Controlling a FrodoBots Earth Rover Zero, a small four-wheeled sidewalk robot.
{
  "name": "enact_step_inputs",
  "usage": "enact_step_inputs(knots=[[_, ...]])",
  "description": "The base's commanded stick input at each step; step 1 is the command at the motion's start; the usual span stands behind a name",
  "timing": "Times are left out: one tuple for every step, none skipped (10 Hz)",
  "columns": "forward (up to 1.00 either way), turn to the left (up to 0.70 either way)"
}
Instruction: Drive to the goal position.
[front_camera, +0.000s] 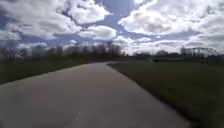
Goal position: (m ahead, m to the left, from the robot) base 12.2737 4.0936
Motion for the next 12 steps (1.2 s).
enact_step_inputs(knots=[[1.0,0.0],[1.0,0.0],[1.0,0.0],[1.0,0.0],[1.0,0.0],[1.0,0.0],[1.0,0.17],[1.0,0.27],[1.0,0.27],[1.0,0.27],[1.0,0.22],[1.0,0.0]])
